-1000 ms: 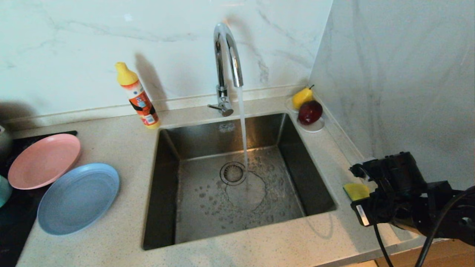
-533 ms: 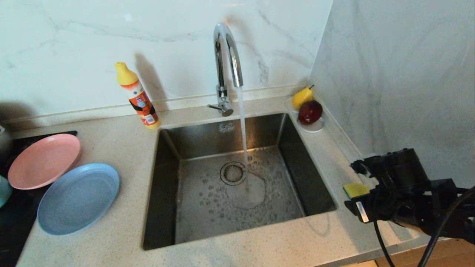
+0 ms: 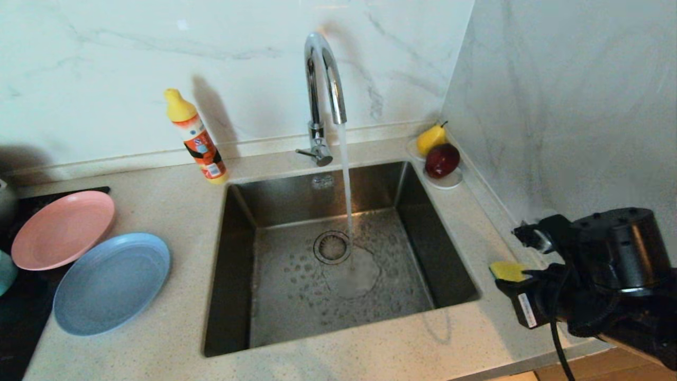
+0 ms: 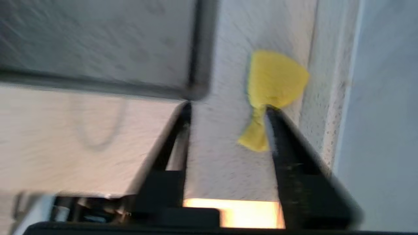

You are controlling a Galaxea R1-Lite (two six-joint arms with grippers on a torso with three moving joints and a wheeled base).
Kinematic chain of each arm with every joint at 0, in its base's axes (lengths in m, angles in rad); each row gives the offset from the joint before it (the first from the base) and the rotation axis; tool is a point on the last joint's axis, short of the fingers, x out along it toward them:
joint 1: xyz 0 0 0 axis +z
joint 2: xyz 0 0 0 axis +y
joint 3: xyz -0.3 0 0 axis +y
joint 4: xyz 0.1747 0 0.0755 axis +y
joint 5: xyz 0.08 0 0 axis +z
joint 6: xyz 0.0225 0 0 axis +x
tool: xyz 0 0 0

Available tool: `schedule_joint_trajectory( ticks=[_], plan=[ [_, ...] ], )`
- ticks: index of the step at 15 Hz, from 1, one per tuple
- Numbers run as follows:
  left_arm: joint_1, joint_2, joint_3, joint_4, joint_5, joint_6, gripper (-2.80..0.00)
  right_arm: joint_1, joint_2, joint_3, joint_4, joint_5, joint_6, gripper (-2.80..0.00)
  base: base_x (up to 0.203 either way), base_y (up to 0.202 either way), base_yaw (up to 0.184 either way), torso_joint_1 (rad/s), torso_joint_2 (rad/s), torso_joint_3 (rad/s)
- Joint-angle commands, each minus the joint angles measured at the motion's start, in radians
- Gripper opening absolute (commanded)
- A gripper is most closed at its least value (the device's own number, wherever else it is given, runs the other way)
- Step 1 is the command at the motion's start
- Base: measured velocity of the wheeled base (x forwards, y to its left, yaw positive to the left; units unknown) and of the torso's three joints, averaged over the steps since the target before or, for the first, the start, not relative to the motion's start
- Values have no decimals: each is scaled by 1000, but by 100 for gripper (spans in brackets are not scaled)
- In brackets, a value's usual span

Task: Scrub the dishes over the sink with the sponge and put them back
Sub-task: Put down the sponge, then turn off the faucet

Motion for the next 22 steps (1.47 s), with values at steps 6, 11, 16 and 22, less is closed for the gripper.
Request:
schedule_joint_trajectory(
  ticks=[6, 11, 16, 22],
  plan=[
    [0, 0, 6, 0, -1, 0, -280, 20, -545, 104, -2, 345, -18, -280, 0, 0, 0, 0, 0, 0],
    [0, 0, 6, 0, -1, 0, -280, -205, -854, 290, 7, 648, -103, -280, 0, 0, 0, 0, 0, 0],
    [0, 0, 6, 0, -2, 0, -280, -403, -1098, 488, 22, 626, -114, -280, 0, 0, 0, 0, 0, 0],
    [0, 0, 6, 0, -1, 0, -280, -494, -1395, 676, 178, 411, -120, -280, 0, 0, 0, 0, 0, 0]
  ],
)
